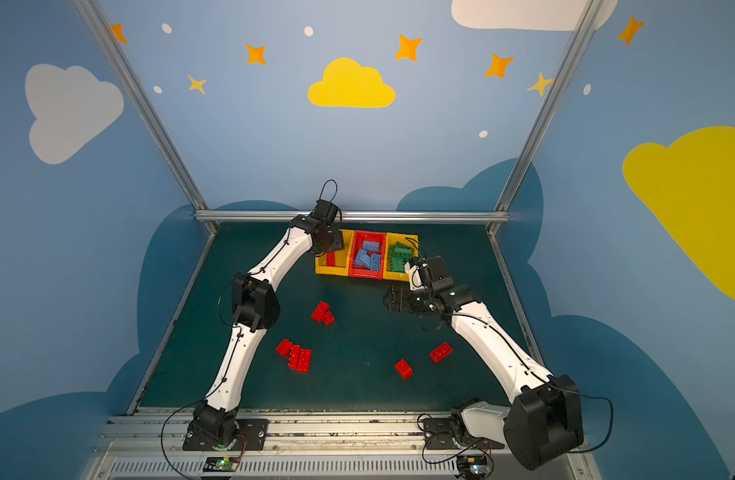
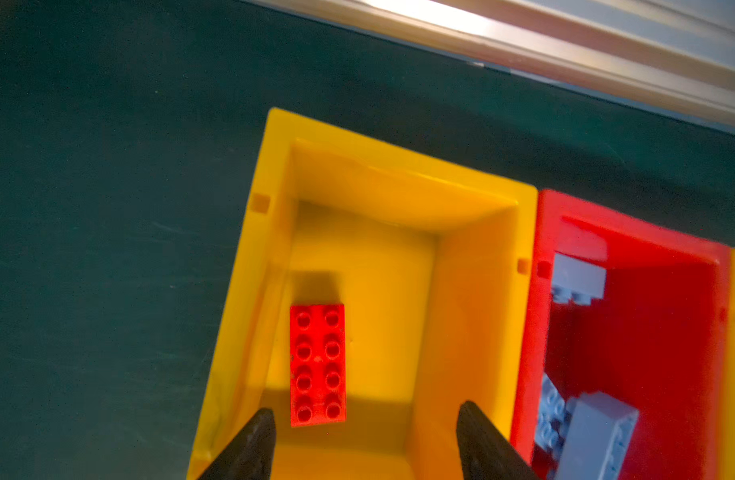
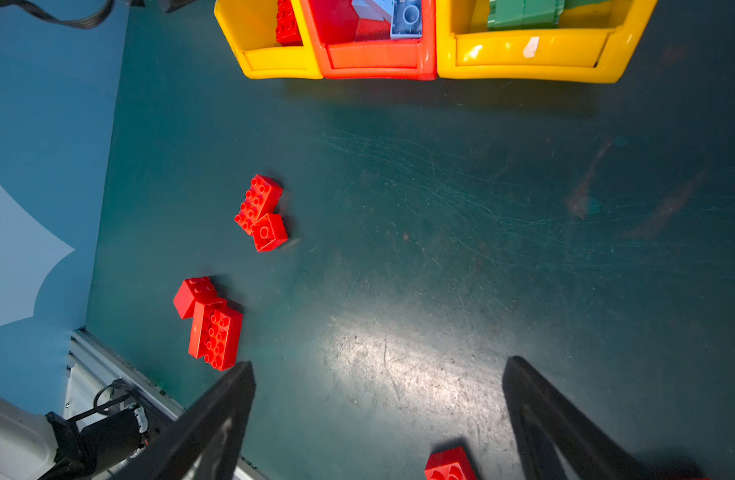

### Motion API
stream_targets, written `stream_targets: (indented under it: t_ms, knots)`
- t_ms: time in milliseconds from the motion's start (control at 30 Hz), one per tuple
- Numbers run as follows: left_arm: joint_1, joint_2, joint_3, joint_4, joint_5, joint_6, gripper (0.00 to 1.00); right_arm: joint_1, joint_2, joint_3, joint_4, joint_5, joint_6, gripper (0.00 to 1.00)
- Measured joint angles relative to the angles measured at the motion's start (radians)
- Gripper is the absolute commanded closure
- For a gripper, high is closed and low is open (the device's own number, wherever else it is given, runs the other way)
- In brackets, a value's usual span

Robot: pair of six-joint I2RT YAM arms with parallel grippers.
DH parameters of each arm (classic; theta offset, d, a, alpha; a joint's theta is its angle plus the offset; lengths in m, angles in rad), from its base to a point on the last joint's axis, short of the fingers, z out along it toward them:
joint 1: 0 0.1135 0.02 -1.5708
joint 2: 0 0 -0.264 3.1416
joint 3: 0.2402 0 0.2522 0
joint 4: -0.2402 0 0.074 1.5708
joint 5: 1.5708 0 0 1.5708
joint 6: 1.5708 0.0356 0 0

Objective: Sort the legos into containers by color
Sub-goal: 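Carry the red brick with the left gripper into the yellow bin nearest it and release, then return the left gripper to the red bricks and grasp another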

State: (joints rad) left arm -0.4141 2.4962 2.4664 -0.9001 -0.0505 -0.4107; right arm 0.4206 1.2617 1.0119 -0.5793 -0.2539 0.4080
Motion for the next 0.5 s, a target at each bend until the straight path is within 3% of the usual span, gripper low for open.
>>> stream_targets:
  t_ms: [67,333,500]
  knots:
    - [-0.017,-0.111,-0.144,0.024,-0.008,0.010,0.32,0.002,-0.010,0.000,-0.006,-0.002,0.000,0.09]
    - [-0.101,-0.723,-0.956,0.250,-0.030,0.021,0.28,0.060,-0.141,-0.030,-0.027,0.005,0.003,0.09]
    - [-0.113,-0.958,-1.355,0.336,-0.045,0.003,0.27,0.124,-0.185,-0.095,-0.040,0.019,0.020,0.09]
